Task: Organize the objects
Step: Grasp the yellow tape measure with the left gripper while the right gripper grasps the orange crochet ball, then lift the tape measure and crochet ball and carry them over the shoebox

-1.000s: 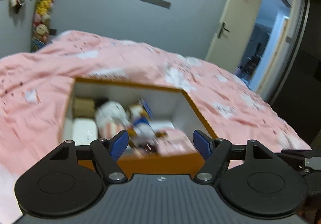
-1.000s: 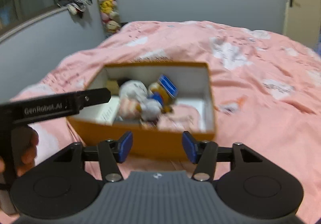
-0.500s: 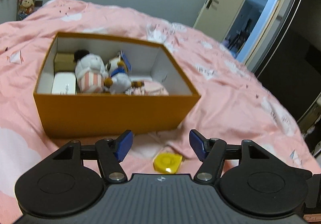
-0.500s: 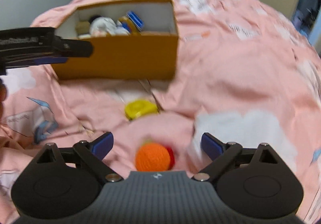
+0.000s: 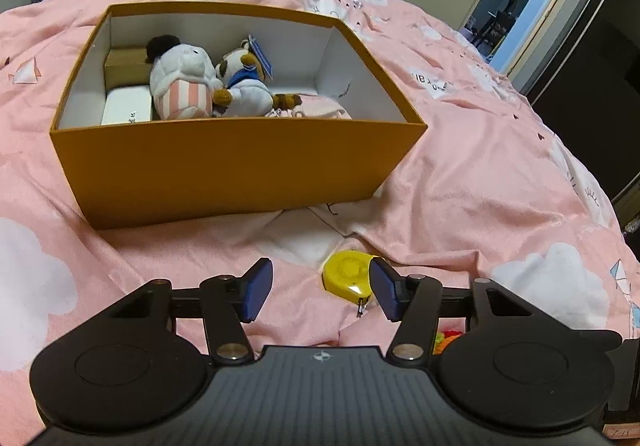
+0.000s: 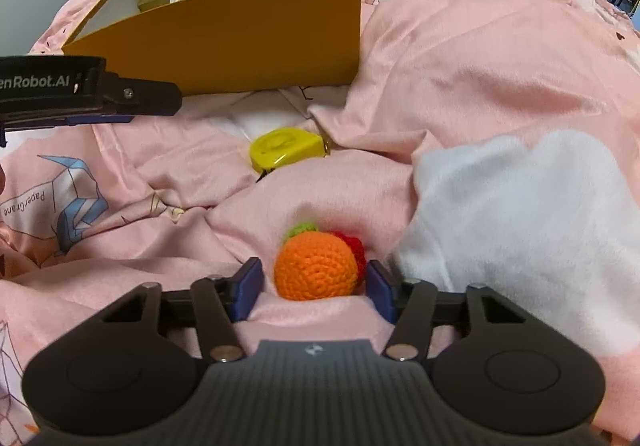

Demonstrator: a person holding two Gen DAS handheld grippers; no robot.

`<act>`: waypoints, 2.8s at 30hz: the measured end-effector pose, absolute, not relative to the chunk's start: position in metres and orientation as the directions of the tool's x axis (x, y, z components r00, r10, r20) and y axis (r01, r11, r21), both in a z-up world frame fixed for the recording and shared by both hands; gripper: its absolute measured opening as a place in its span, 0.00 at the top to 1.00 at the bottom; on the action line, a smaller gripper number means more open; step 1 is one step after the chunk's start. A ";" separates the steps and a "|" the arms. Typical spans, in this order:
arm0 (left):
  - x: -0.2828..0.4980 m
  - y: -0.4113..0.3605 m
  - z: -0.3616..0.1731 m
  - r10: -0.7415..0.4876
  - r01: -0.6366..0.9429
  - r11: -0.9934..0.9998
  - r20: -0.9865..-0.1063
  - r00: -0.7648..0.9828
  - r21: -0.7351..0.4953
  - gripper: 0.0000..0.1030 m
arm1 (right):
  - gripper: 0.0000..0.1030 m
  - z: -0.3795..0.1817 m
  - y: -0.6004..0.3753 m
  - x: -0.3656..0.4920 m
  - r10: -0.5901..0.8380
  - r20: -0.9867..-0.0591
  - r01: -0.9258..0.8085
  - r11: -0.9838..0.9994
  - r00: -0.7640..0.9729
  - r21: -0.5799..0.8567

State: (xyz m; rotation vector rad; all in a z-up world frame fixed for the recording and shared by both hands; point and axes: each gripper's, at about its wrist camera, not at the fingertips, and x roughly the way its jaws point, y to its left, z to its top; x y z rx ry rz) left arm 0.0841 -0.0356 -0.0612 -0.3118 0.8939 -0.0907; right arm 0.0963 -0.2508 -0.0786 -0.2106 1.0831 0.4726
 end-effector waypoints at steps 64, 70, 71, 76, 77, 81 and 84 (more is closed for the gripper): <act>0.132 -0.054 -0.091 -0.377 0.212 0.926 -0.742 0.555 -0.312 0.45 | 0.58 -0.082 -0.274 0.174 0.433 -0.786 -0.383 0.883 0.441 0.271; 0.131 -0.045 -0.046 -0.389 0.210 0.917 -0.639 0.664 -0.340 0.45 | 0.58 -0.039 -0.263 0.167 0.438 -0.731 -0.475 0.862 0.522 0.177; 0.132 -0.042 -0.039 -0.387 0.203 0.916 -0.625 0.678 -0.348 0.45 | 0.58 -0.032 -0.260 0.167 0.446 -0.720 -0.491 0.855 0.531 0.167; 0.144 -0.028 -0.014 -0.350 0.150 0.920 -0.587 0.730 -0.362 0.45 | 0.58 0.003 -0.237 0.172 0.468 -0.667 -0.593 0.804 0.579 0.049; 0.149 -0.026 -0.011 -0.335 0.140 0.925 -0.590 0.735 -0.352 0.45 | 0.58 0.008 -0.230 0.175 0.472 -0.657 -0.612 0.790 0.587 0.021; 0.169 -0.017 0.000 -0.277 0.089 0.942 -0.599 0.751 -0.323 0.45 | 0.58 0.024 -0.199 0.191 0.459 -0.629 -0.676 0.722 0.627 -0.147; 0.192 -0.011 0.000 -0.221 0.042 0.956 -0.621 0.752 -0.290 0.45 | 0.58 0.022 -0.174 0.214 0.434 -0.653 -0.714 0.658 0.621 -0.241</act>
